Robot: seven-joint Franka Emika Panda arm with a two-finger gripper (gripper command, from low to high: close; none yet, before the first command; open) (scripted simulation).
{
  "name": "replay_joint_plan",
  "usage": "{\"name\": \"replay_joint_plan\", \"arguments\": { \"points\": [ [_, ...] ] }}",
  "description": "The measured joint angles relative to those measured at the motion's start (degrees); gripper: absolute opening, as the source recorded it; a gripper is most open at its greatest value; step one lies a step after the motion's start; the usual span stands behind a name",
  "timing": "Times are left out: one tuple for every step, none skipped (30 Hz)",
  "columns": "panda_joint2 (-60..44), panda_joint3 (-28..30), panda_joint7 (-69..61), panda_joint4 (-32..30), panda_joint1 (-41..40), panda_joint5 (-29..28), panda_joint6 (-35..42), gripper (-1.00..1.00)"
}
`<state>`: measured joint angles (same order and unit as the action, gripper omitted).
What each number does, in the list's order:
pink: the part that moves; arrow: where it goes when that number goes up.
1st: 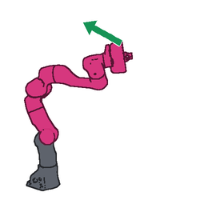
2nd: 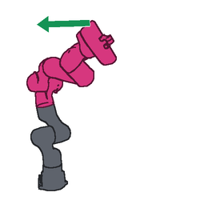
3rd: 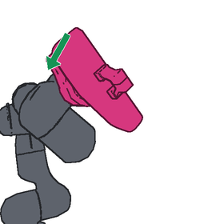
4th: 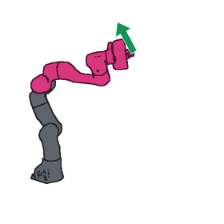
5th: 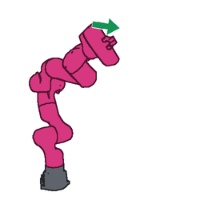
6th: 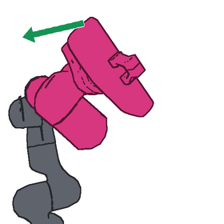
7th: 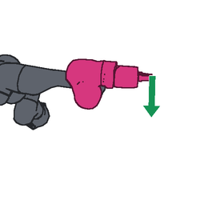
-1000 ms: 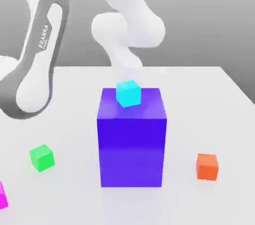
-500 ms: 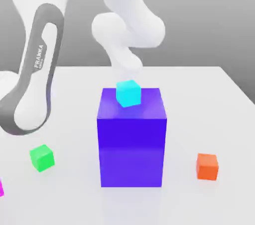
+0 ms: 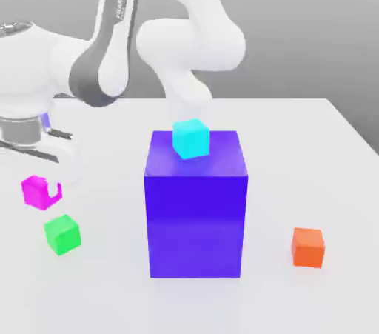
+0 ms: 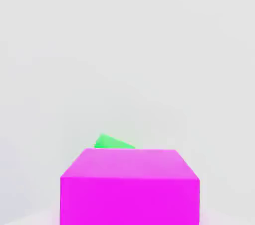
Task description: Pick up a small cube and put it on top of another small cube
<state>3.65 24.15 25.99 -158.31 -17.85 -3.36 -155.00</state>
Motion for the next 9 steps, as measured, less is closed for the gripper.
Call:
{"name": "replay_joint_plan", "arguments": {
  "points": [
    [-1.31, 0.29, -1.28, -0.12, 0.73, 1.39, -1.37, -1.00],
    [-2.86, 0.16, -2.72, -0.14, 1.05, 3.18, -2.82, -1.00],
    [-4.54, -0.37, -4.25, -0.10, 1.00, 5.21, -4.32, -1.00],
    [-6.30, -1.06, -5.85, -0.04, 0.80, 7.41, -5.84, -1.00],
    [-8.11, -2.02, -7.50, 0.04, 0.28, 9.69, -7.36, -1.00],
    [-9.91, -3.30, -9.14, 0.12, -0.58, 11.98, -8.90, -1.00],
    [-11.04, -4.08, -10.18, 0.17, -1.09, 13.43, -9.85, 1.00],
    [-11.04, -4.08, -10.18, 0.17, -1.09, 13.43, -9.85, 1.00],
    [-11.04, -4.08, -10.18, 0.17, -1.09, 13.43, -9.85, 1.00]
  ]
}}
